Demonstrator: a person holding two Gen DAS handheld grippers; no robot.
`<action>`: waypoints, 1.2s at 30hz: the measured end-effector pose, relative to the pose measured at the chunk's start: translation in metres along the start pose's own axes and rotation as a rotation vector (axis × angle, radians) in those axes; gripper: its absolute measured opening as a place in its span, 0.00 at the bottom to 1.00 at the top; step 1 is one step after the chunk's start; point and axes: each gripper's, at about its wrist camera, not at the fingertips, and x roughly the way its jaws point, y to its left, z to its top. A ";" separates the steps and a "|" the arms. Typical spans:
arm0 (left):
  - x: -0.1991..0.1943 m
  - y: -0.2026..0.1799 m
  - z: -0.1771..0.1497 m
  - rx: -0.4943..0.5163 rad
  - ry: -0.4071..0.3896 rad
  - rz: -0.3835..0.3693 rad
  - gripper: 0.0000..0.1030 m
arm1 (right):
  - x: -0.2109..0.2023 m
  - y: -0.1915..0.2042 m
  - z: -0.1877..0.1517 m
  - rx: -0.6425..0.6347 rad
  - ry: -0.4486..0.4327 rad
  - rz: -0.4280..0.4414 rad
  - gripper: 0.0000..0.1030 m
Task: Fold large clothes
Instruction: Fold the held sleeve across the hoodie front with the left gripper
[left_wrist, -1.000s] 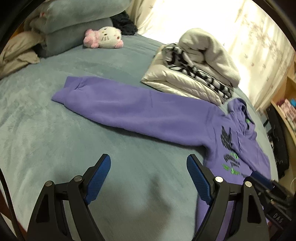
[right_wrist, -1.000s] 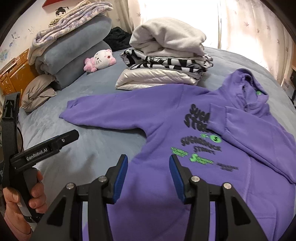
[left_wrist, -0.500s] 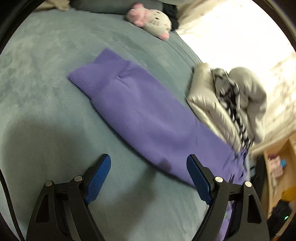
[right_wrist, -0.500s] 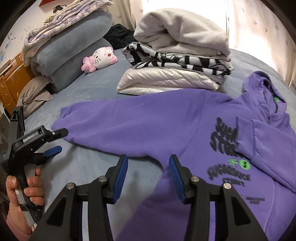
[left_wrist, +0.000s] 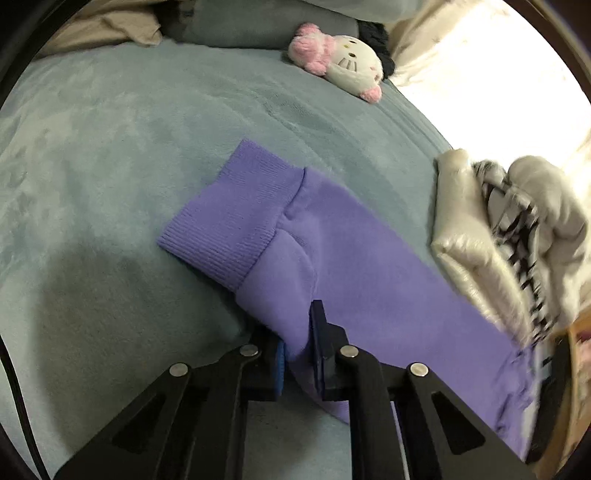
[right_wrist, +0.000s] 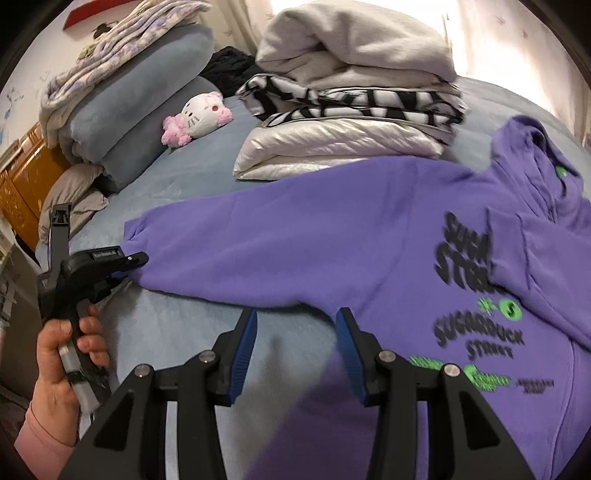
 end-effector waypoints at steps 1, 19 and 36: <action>-0.009 -0.005 0.001 -0.003 -0.017 0.001 0.07 | -0.005 -0.005 -0.002 0.010 -0.003 0.000 0.43; -0.168 -0.321 -0.154 0.618 -0.142 -0.358 0.07 | -0.158 -0.168 -0.040 0.320 -0.272 -0.066 0.43; -0.080 -0.346 -0.300 0.848 0.183 -0.299 0.81 | -0.194 -0.263 -0.099 0.466 -0.284 -0.174 0.43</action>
